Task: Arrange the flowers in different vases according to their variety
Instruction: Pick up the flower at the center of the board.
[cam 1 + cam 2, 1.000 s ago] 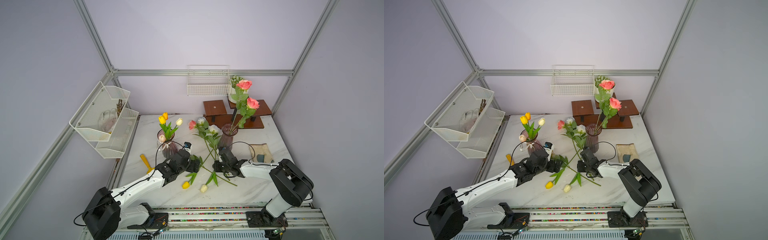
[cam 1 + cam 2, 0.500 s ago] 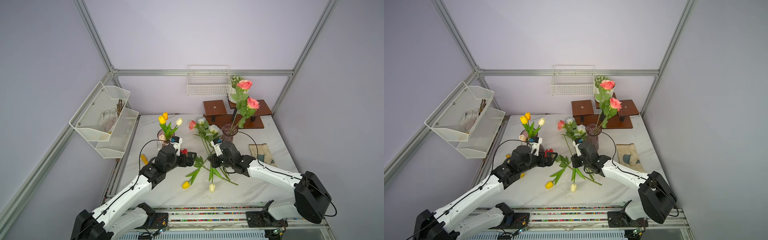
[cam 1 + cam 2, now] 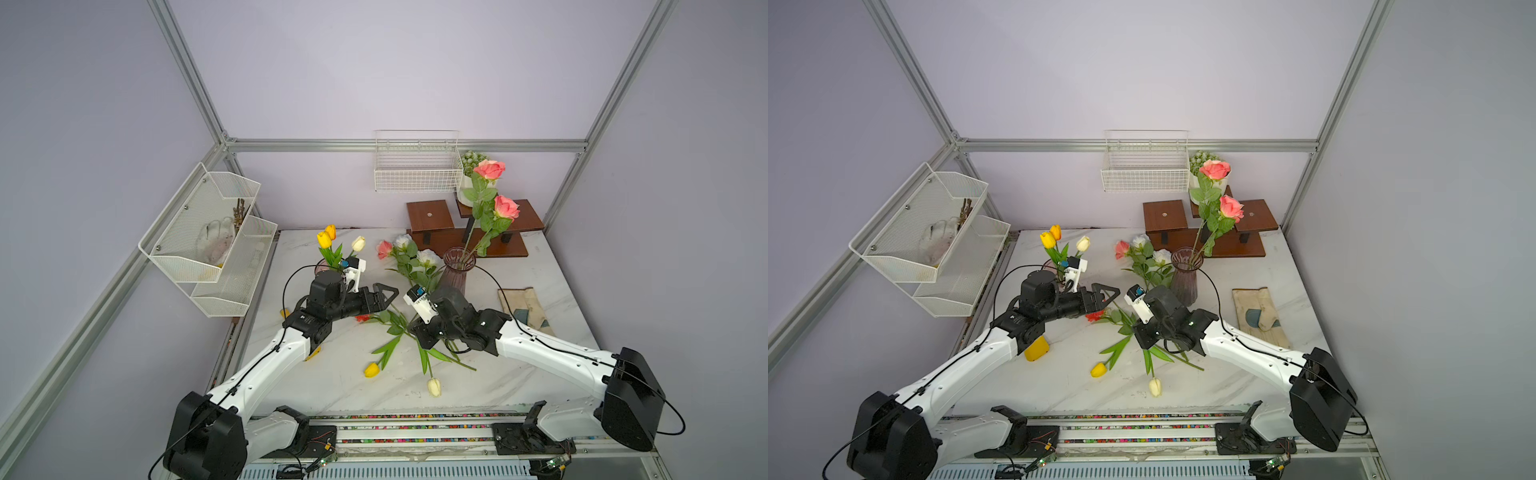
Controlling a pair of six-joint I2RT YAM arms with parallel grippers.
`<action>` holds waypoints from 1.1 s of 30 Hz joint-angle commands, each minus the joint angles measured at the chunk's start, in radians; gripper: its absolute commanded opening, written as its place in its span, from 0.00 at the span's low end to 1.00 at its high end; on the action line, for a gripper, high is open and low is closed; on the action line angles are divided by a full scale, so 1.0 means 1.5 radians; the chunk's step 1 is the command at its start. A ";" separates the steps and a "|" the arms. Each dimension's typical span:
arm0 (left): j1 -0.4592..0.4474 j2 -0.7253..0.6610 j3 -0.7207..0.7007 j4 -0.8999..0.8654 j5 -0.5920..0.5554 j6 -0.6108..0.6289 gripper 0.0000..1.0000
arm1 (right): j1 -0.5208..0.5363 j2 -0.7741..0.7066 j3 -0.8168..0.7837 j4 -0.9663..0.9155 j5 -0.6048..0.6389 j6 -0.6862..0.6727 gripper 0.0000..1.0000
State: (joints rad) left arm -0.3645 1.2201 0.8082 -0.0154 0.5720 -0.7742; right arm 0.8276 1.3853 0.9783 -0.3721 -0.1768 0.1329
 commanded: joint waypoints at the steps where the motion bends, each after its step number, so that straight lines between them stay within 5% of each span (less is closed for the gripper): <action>1: 0.025 0.038 0.001 0.104 0.100 -0.052 0.78 | 0.008 -0.014 0.012 -0.027 0.001 -0.026 0.00; 9: 0.029 0.039 0.000 0.167 0.117 -0.105 0.00 | 0.009 -0.048 0.006 -0.031 0.000 -0.030 0.00; 14: 0.028 -0.017 0.006 0.130 0.060 -0.113 0.00 | 0.009 -0.065 0.014 -0.031 0.023 -0.008 0.01; 18: 0.027 -0.068 0.026 0.093 -0.021 -0.108 0.00 | 0.009 -0.091 0.030 -0.045 0.081 0.052 0.51; 25: -0.038 -0.138 0.075 0.085 -0.275 -0.044 0.00 | 0.008 -0.212 0.039 -0.018 0.057 0.253 0.83; 33: -0.160 -0.144 0.041 0.260 -0.508 0.084 0.00 | 0.008 -0.245 -0.083 0.300 -0.075 0.627 0.83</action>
State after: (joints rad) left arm -0.5640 1.0023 0.8852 0.2146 -0.0143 -0.7582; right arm 0.8360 0.9932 0.9260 -0.1535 -0.2157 0.7635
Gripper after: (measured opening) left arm 0.055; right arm 0.833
